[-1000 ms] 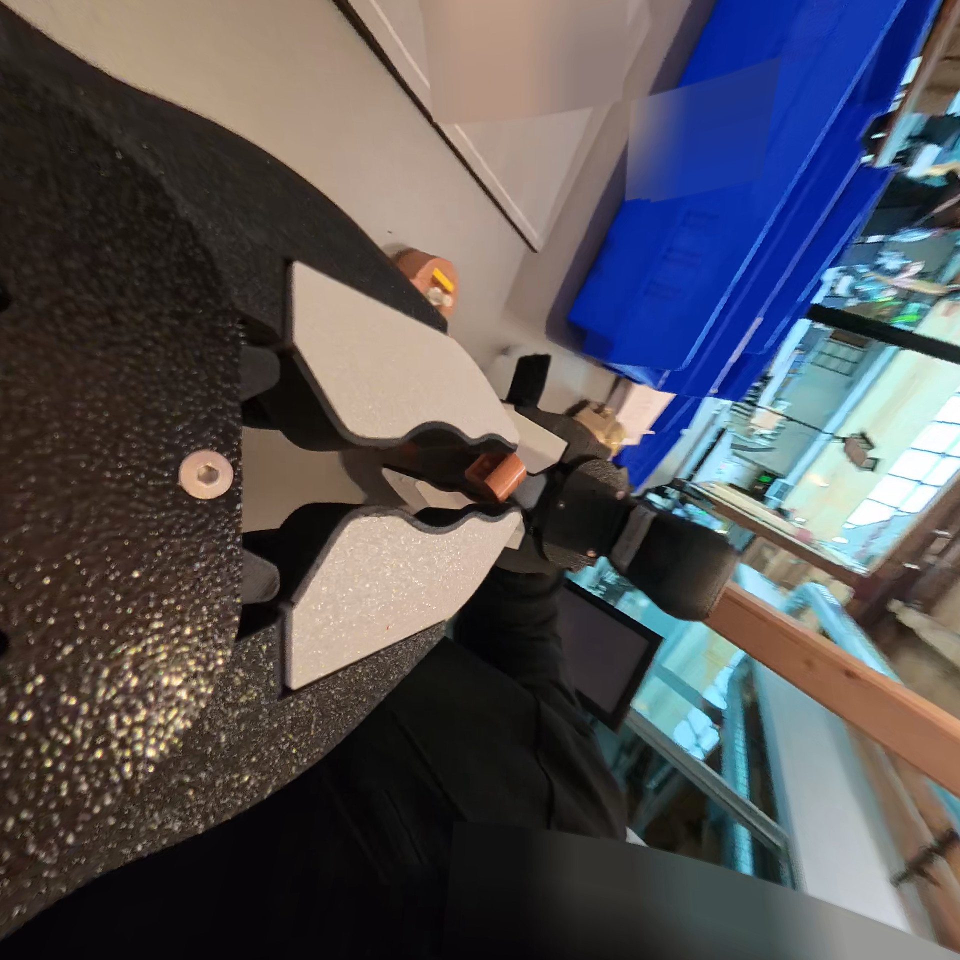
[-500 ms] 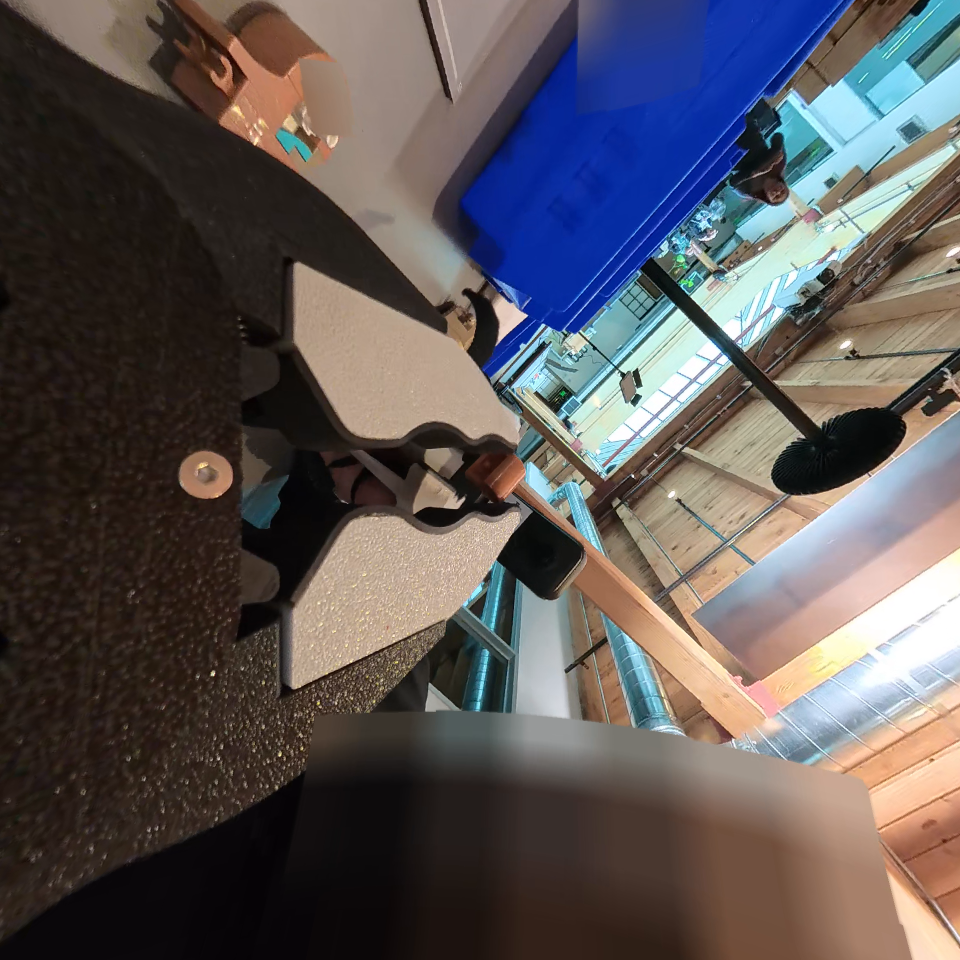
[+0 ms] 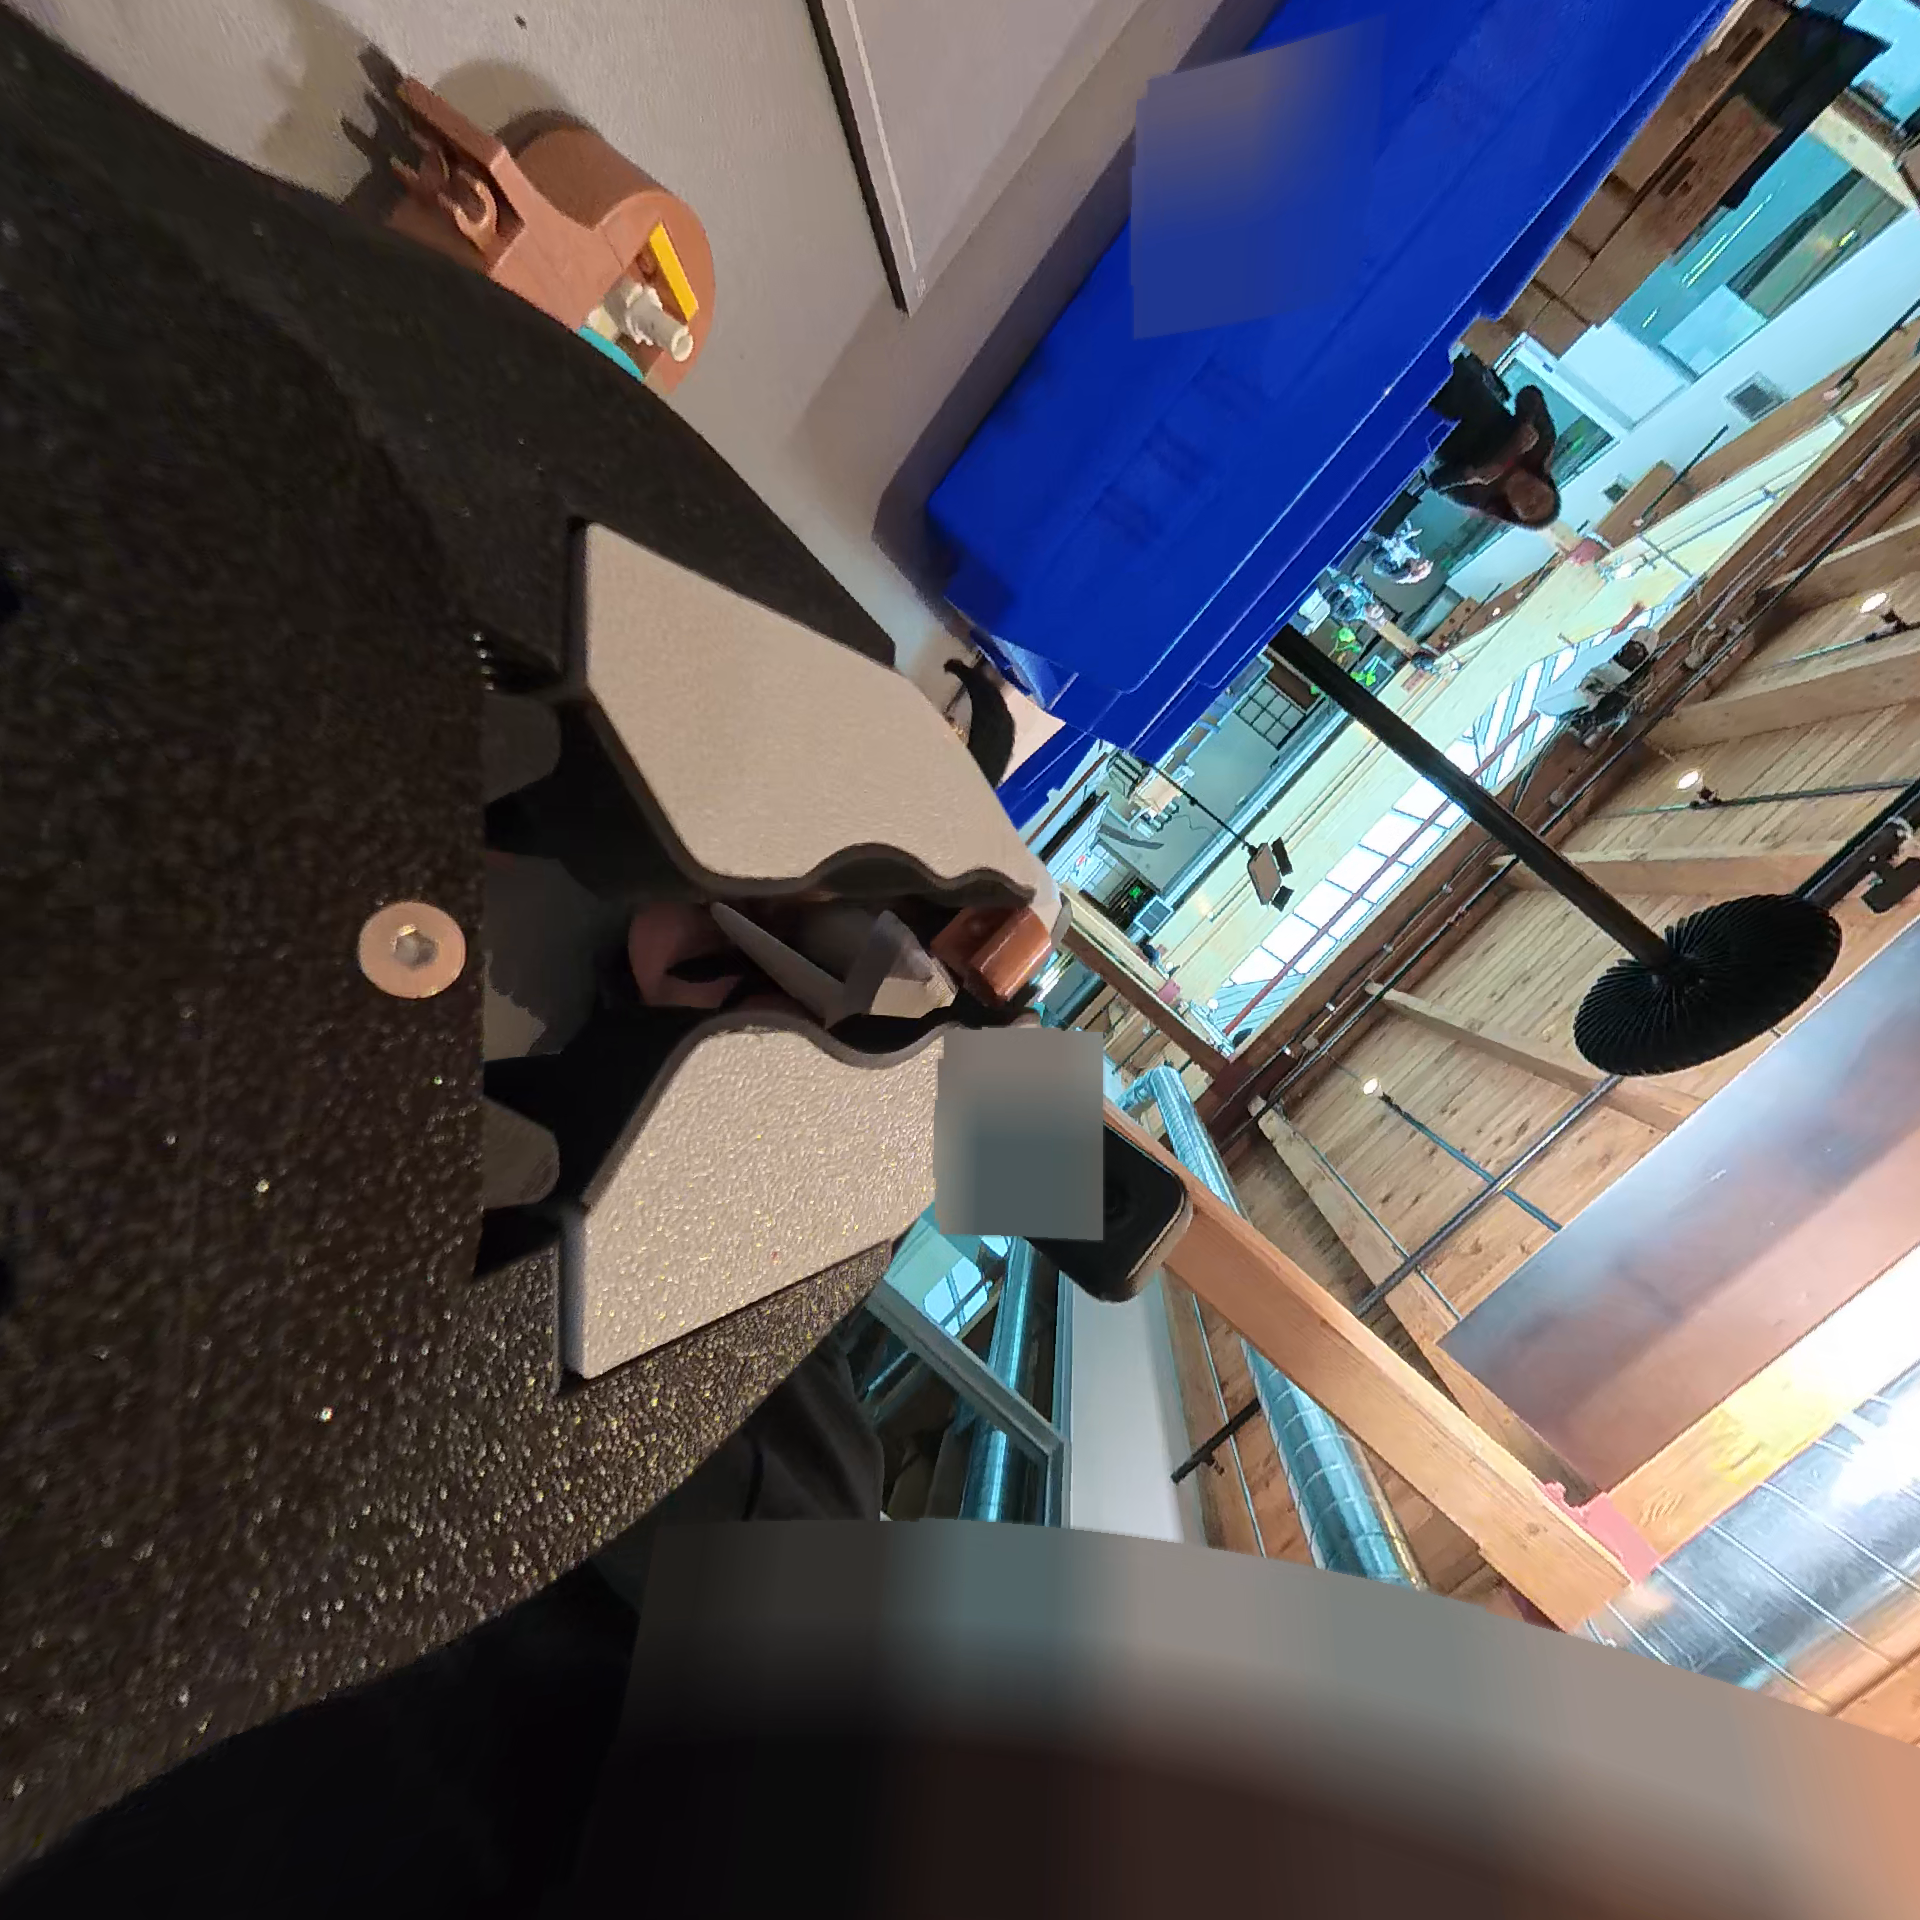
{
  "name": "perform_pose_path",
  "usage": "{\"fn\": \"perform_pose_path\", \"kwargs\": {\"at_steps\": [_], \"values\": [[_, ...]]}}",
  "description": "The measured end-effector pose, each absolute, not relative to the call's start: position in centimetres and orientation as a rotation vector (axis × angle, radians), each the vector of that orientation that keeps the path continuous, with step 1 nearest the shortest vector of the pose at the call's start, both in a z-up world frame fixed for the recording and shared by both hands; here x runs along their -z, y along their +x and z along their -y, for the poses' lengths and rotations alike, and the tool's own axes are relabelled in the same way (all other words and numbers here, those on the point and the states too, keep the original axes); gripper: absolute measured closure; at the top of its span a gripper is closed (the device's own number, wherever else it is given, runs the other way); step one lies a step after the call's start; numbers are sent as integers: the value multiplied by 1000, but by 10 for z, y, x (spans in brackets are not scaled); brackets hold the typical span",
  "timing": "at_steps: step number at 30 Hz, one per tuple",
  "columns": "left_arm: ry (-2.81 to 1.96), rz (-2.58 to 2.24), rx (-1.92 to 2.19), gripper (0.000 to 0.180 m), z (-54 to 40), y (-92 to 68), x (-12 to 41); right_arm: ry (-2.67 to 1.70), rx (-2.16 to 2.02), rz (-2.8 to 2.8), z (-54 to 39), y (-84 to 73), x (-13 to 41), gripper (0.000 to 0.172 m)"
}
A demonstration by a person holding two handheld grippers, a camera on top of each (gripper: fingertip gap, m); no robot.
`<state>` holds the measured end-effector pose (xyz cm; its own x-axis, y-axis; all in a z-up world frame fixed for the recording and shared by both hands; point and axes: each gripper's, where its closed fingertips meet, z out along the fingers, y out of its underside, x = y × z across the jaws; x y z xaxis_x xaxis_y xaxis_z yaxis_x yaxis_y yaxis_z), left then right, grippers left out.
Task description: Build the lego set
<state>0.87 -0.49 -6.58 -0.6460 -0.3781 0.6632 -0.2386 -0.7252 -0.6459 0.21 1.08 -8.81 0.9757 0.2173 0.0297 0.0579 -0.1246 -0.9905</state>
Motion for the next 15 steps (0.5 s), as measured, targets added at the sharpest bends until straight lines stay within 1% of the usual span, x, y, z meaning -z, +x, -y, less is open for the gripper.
{"fn": "perform_pose_path", "kwargs": {"at_steps": [2, 8, 12, 15], "values": [[-1276, -1130, 2515, 163, 5, 9, 66, -1694, -113, 214, -11, 3, 88, 158], [-1257, -1147, 2482, 163, 7, 8, 65, -1694, -97, 202, -9, 8, 88, 172], [-1275, -1105, 2509, 163, 2, 8, 65, -1692, -44, 240, -7, 9, 89, 169], [-1314, -1036, 2571, 163, -5, 9, 65, -1659, 134, 336, -5, 12, 86, 161]]}}
